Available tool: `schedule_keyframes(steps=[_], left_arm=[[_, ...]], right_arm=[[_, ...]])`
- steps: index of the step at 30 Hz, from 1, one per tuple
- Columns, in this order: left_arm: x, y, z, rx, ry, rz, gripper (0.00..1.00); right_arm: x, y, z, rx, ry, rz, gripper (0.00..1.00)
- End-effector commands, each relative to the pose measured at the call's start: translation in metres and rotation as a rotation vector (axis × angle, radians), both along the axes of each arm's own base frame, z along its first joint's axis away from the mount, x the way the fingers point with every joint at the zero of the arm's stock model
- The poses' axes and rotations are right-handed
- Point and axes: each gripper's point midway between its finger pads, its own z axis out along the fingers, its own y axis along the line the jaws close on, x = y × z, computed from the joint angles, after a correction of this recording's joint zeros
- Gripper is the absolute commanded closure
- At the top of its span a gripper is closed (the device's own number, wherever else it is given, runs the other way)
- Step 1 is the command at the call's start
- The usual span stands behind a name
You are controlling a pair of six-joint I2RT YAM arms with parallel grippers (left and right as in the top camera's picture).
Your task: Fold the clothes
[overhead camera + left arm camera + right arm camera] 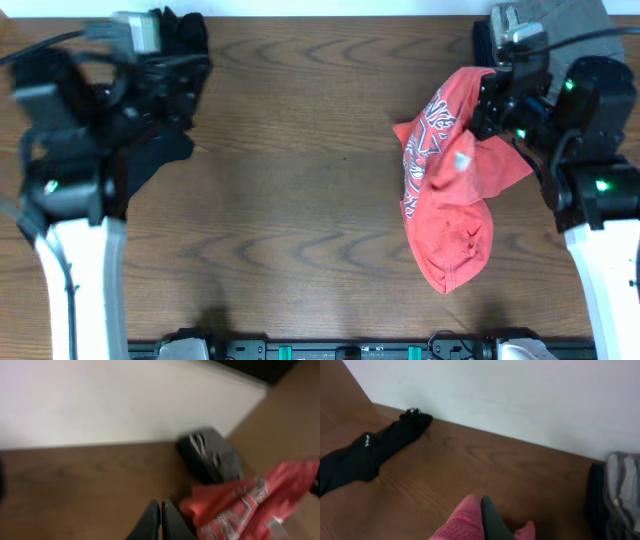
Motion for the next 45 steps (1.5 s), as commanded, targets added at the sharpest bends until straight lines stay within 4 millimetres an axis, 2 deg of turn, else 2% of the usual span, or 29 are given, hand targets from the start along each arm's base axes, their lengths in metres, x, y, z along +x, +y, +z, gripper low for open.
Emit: schedule_keyframes(steps=[1, 4, 6, 9, 11, 13, 19, 25, 30, 33, 36, 38, 45], left_arm=[[0.007, -0.033, -0.026, 0.069, 0.005, -0.153, 0.94], [0.017, -0.053, -0.053, 0.077, 0.065, -0.219, 0.94], [0.024, -0.064, -0.07, 0.082, 0.101, -0.253, 0.94], [0.032, -0.072, -0.088, 0.093, 0.124, -0.282, 0.94], [0.036, -0.073, -0.092, 0.093, 0.126, -0.283, 0.94], [0.038, -0.073, -0.089, 0.094, 0.108, -0.281, 0.94], [0.036, -0.068, -0.06, 0.127, 0.001, -0.241, 0.94], [0.031, -0.052, -0.037, 0.188, -0.063, -0.133, 0.94], [0.028, -0.048, -0.034, 0.202, -0.065, -0.106, 0.94], [0.027, -0.044, -0.043, 0.217, -0.022, -0.084, 0.94], [0.025, -0.04, -0.057, 0.231, 0.042, -0.07, 0.94], [0.023, -0.04, -0.067, 0.237, 0.081, -0.078, 0.94], [0.022, -0.044, -0.109, 0.249, 0.229, -0.114, 0.94]], right_arm=[[0.007, 0.005, -0.005, 0.002, 0.013, -0.001, 0.99], [0.012, 0.0, -0.007, -0.013, 0.01, -0.034, 0.99], [0.015, 0.0, -0.001, -0.011, -0.018, -0.037, 0.99], [0.017, 0.002, 0.017, 0.002, -0.081, -0.027, 0.99], [0.017, 0.002, 0.034, 0.026, -0.12, -0.034, 0.99], [0.017, 0.002, 0.054, 0.062, -0.162, -0.045, 0.99], [0.015, 0.0, 0.119, 0.18, -0.308, -0.074, 0.99], [0.018, -0.014, 0.182, 0.351, -0.51, -0.24, 0.99], [0.01, -0.022, 0.211, 0.427, -0.621, -0.404, 0.99], [0.007, -0.025, 0.216, 0.408, -0.651, -0.476, 0.99], [0.011, -0.03, 0.205, 0.366, -0.619, -0.521, 0.99], [0.017, -0.031, 0.19, 0.334, -0.57, -0.534, 0.99], [0.055, -0.03, 0.121, 0.197, -0.378, -0.6, 0.99]])
